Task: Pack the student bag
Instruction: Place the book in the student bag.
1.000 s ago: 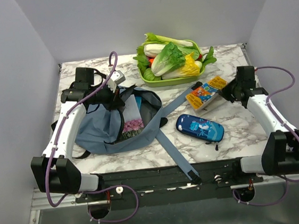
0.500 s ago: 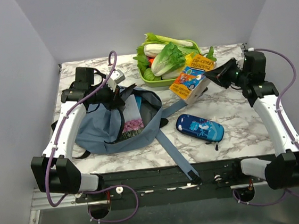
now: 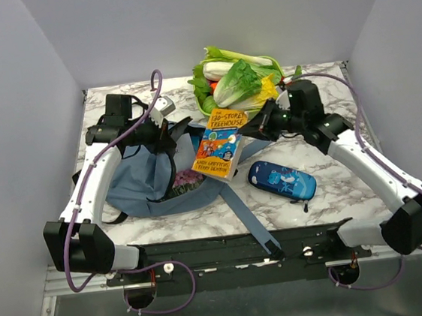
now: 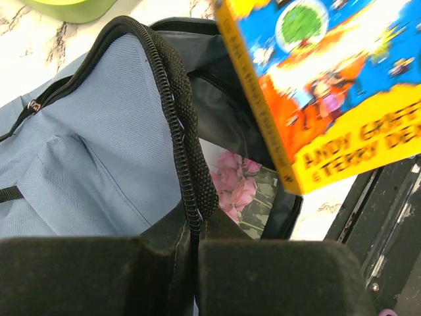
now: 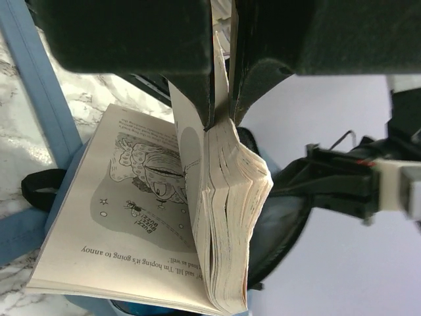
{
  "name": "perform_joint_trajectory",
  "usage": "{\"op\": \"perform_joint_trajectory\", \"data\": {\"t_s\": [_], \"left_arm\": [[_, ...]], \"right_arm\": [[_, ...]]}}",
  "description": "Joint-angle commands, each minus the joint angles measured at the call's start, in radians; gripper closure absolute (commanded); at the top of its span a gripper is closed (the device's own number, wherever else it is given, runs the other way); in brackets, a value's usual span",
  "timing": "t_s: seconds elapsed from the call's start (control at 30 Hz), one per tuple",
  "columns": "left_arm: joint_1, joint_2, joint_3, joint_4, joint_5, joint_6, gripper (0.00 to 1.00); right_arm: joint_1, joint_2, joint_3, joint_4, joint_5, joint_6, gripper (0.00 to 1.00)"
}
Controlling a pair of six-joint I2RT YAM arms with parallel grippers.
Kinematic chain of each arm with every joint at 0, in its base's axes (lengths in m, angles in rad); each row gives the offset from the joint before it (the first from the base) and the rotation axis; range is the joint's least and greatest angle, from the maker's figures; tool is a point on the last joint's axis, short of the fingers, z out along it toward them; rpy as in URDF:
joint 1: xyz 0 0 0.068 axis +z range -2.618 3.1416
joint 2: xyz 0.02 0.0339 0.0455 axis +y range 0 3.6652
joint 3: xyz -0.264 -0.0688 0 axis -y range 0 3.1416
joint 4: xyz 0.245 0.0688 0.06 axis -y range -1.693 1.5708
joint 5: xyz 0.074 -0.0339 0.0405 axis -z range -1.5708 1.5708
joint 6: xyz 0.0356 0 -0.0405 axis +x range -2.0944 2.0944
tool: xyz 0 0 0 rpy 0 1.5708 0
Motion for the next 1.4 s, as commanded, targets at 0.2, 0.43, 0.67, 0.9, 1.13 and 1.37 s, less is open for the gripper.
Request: {"op": "perform_joint_trajectory", "data": {"t_s": [0.2, 0.43, 0.67, 0.9, 1.13, 1.37], "left_arm": [[0.006, -0.068, 0.067, -0.004, 0.068, -0.062, 0.93], [0.006, -0.063, 0.045, -0.002, 0.077, -0.057, 0.92], [0.006, -0.063, 0.030, -0.004, 0.071, -0.039, 0.92], [0.006, -0.052, 0.030, -0.001, 0.075, -0.036, 0.92], [0.006, -0.049, 0.019, -0.004, 0.060, -0.013, 0.92], [0.006, -0.043, 0.036, -0.007, 0.068, -0.017, 0.92]], "right_arm": [[0.145, 0.387, 0.263, 0.008, 0.152, -0.017, 0.99], [0.269, 0.665, 0.594, -0.088, 0.174, -0.022, 0.99], [0.311, 0.767, 0.631, -0.164, 0.208, -0.060, 0.99], [0.309, 0.876, 0.755, -0.377, 0.207, -0.191, 0.71], [0.299, 0.712, 0.579, -0.398, 0.443, -0.264, 0.65], [0.289, 0.797, 0.666, -0.423, 0.474, -0.270, 0.67]]}}
